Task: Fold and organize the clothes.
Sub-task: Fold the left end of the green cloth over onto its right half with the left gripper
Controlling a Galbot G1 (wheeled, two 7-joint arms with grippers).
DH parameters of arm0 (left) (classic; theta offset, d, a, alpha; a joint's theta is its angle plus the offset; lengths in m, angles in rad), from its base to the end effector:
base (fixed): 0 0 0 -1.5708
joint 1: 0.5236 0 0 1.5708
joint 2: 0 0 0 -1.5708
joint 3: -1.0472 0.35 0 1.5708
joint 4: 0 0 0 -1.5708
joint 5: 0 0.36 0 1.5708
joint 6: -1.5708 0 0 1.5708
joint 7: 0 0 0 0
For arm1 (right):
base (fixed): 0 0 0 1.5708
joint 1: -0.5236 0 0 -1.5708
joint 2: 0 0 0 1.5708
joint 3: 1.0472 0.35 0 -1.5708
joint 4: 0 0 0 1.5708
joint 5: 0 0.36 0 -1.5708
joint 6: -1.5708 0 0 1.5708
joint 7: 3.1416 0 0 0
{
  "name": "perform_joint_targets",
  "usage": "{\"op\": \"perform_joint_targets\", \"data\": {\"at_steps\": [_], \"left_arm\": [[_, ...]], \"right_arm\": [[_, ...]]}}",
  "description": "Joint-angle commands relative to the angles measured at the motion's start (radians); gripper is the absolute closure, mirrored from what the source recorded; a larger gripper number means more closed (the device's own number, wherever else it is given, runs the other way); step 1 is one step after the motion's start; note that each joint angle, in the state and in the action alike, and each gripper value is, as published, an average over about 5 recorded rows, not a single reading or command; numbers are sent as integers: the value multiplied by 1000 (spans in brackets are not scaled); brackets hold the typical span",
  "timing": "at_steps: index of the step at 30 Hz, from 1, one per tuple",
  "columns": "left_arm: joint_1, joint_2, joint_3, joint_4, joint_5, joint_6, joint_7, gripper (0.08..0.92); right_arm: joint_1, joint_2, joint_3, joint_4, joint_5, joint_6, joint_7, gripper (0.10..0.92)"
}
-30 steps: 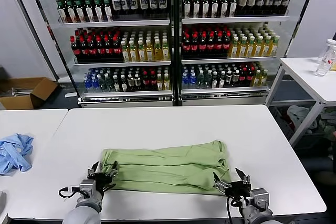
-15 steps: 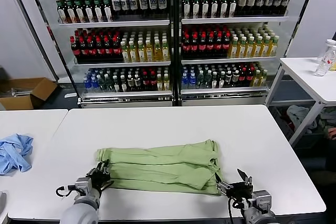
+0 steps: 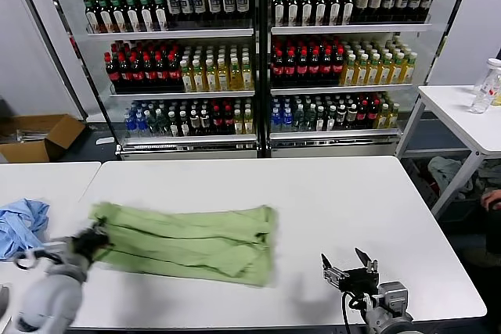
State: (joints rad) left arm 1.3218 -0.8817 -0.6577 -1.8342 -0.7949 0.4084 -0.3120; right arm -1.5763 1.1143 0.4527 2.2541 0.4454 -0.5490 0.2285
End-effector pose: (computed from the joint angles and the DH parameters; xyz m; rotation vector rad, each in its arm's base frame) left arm 0.2859 0.1988 -0.2553 0.3076 -2.7182 0.0267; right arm 0.1804 -0.0363 -0.2432 0.1809 -2.6577 0.0608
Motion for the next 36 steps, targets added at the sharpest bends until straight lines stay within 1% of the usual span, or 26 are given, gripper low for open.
{"op": "perform_joint_targets", "data": {"at_steps": [1, 4, 7, 9, 11, 15, 19, 22, 24, 27, 32, 34, 36], "left_arm": [[23, 110, -230, -213, -509, 49, 19, 902], [20, 33, -151, -360, -664, 58, 1, 902], [10, -50, -14, -435, -728, 47, -18, 902], [6, -100, 89, -445, -730, 35, -26, 902], [-5, -143, 194, -429, -718, 22, -32, 902], [-48, -192, 348, -359, -664, 12, -39, 902], [-91, -202, 424, -284, -588, 19, -27, 902], [-126, -208, 448, -220, -512, 33, -5, 900], [-144, -209, 454, -194, -460, 36, 19, 880], [-145, -196, 450, -214, -422, 35, 53, 809], [-83, -153, 384, -341, -425, 34, 112, 662], [-48, -136, 332, -378, -430, 30, 118, 610], [-18, -120, 273, -367, -382, 19, 104, 549]], "right_arm": [[0, 1, 0, 2, 0, 1, 1, 203], [-4, 1, 1, -1, -1, 1, 2, 203], [-10, -1, 5, -2, -2, 1, 2, 203], [-14, -2, 7, -1, -2, 1, 2, 203], [-16, -2, 10, 0, -2, 1, 2, 203], [-20, 0, 13, 0, -3, 1, 2, 203], [-18, 5, 14, -5, -5, 3, 1, 203], [-11, 16, 11, -13, -7, 5, 1, 203], [-7, 21, 8, -17, -8, 5, 1, 203], [-2, 21, 4, -23, -9, 5, 1, 203], [12, 16, 2, -37, -7, 4, 0, 203], [18, 19, 0, -43, -7, 5, 0, 203], [22, 23, -3, -48, -7, 5, 0, 203]]}}
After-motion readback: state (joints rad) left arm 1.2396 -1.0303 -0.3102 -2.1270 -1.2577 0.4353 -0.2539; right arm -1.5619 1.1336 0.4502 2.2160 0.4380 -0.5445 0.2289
